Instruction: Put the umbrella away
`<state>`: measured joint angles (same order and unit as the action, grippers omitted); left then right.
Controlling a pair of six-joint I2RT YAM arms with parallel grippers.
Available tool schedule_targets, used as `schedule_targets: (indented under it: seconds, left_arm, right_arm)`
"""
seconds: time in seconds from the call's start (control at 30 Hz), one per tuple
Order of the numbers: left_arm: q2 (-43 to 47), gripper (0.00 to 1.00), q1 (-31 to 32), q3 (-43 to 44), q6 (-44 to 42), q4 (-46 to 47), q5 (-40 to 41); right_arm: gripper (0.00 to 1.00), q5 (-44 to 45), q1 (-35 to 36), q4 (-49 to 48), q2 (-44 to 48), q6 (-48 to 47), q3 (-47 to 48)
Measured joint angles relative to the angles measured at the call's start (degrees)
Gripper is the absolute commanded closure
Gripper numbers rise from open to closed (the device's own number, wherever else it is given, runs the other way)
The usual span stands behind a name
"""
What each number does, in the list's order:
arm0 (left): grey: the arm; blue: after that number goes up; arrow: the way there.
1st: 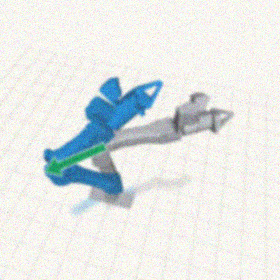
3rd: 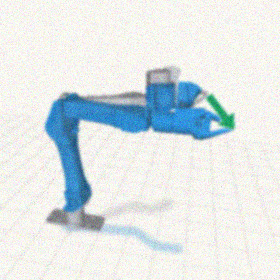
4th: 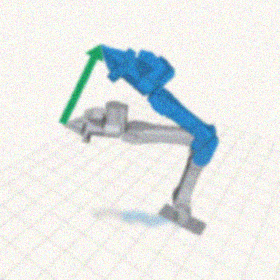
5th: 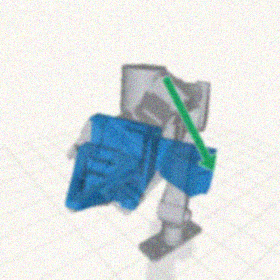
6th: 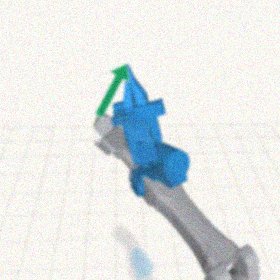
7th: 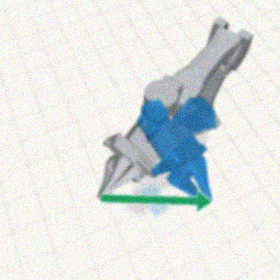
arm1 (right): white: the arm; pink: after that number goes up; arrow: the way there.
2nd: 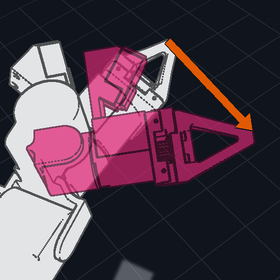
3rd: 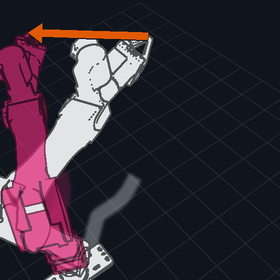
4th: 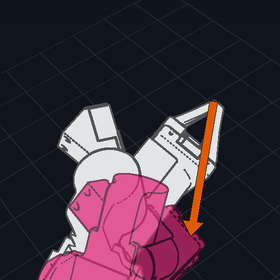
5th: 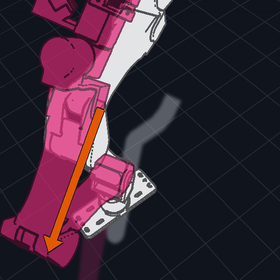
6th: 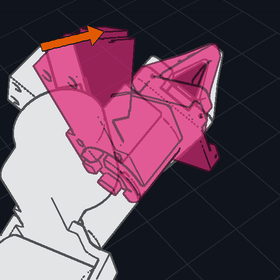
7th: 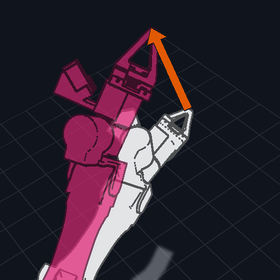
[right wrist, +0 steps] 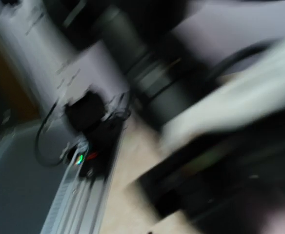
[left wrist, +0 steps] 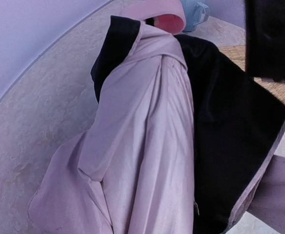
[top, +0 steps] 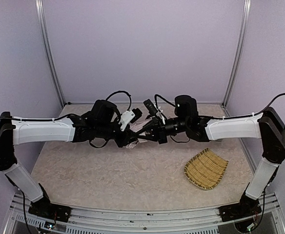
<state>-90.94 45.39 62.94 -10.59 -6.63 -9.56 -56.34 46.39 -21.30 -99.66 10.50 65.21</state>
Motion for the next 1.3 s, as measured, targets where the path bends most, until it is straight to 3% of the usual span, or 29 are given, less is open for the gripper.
schedule_targets:
  seconds: [0.23,0.4,1.0,1.2,1.3]
  left_arm:
    - [-5.66,1.00,4.28,-4.52,-1.97,10.08,1.70]
    - [-10.32,1.00,6.62,-4.15,-5.38,12.13,3.37]
    - [-19.47,1.00,8.44,0.90,-18.25,4.17,3.63]
    - [-22.14,1.00,8.44,2.25,-17.62,3.13,2.93]
    - [-22.14,1.00,8.79,2.25,-18.14,2.71,0.72]
  right_arm:
    - [1.00,4.24,-8.98,-16.76,-2.19,24.92,-7.89]
    - [1.00,3.89,-9.01,-19.52,-6.80,32.98,-8.28]
    - [1.00,5.60,-9.18,-4.42,-14.23,34.88,-6.54]
    - [0.89,8.28,-9.81,-3.34,-15.93,33.20,-6.54]
    - [0.78,11.52,-11.08,-4.55,-15.93,32.00,-6.60]
